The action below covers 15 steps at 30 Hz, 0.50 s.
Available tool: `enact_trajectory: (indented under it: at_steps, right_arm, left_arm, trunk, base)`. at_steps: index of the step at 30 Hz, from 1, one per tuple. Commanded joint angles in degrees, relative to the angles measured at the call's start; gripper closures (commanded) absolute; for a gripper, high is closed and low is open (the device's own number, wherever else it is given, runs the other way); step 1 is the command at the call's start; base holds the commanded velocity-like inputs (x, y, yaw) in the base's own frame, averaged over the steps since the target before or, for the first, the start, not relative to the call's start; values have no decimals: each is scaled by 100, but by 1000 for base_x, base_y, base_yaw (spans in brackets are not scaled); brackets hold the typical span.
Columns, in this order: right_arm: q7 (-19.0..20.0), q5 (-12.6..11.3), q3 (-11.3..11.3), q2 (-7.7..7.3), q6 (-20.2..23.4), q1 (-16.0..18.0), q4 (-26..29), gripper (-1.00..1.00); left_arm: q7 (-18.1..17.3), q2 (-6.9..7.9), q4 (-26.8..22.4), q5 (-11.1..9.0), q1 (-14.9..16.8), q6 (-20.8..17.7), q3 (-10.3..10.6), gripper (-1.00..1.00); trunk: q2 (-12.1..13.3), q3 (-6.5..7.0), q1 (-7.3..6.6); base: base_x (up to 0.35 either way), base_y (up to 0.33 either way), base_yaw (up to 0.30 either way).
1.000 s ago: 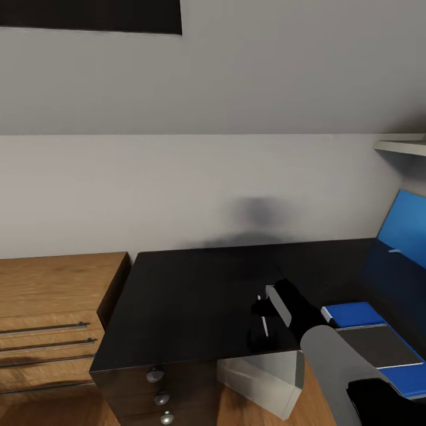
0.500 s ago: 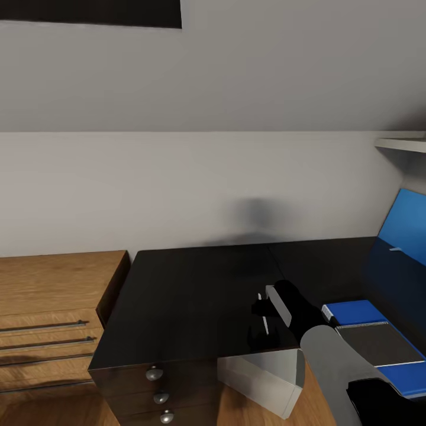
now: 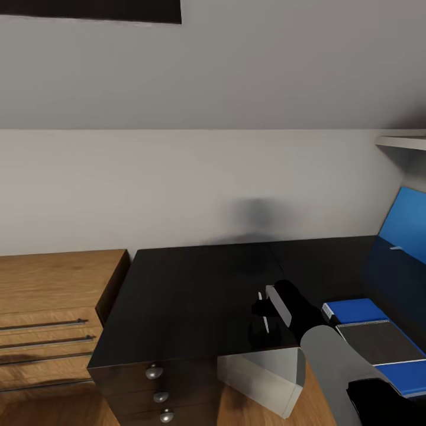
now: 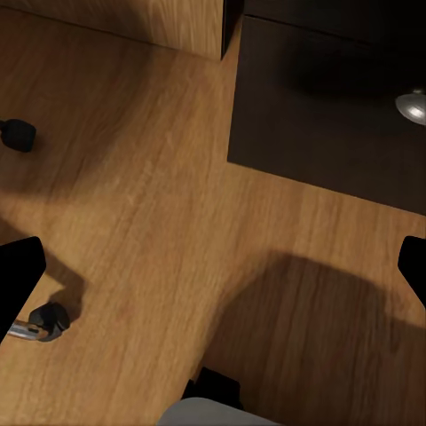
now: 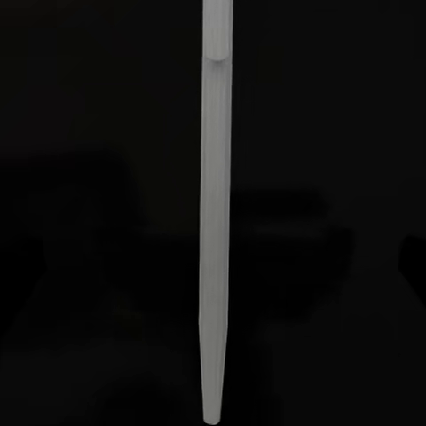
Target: In the bedroom, organize the workspace by keeping the computer under the desk, ensuring the monitor is on the desk, placing the keyboard on the desk next to the monitor, placing the mouse on the desk next to the keyboard, moving the folder from the swivel chair onto the desk next to the mouse, stacking the notebook on top of the folder with the pen on top of the notebook, and positioning the swivel chair next to the desk.
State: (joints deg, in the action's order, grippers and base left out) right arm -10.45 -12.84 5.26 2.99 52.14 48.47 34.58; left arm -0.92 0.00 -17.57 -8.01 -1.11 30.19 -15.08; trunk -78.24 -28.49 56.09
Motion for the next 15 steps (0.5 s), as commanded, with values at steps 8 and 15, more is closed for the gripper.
enact_trajectory:
  at_steps: [8, 15]
  right_arm:
    - [-54, -61, 24, -4, 16, 3, 5, -100]
    - [-54, -61, 26, -8, 16, 1, 5, -100]
  left_arm:
    - [-9, 0, -10, -51, -3, 5, 14, -100]
    - [-10, 0, -10, -54, -3, 5, 14, -100]
  trunk:
    - [-123, -59, 66]
    - [-284, -130, 154]
  base:
    - [0, 0, 0]
    - [0, 0, 0]
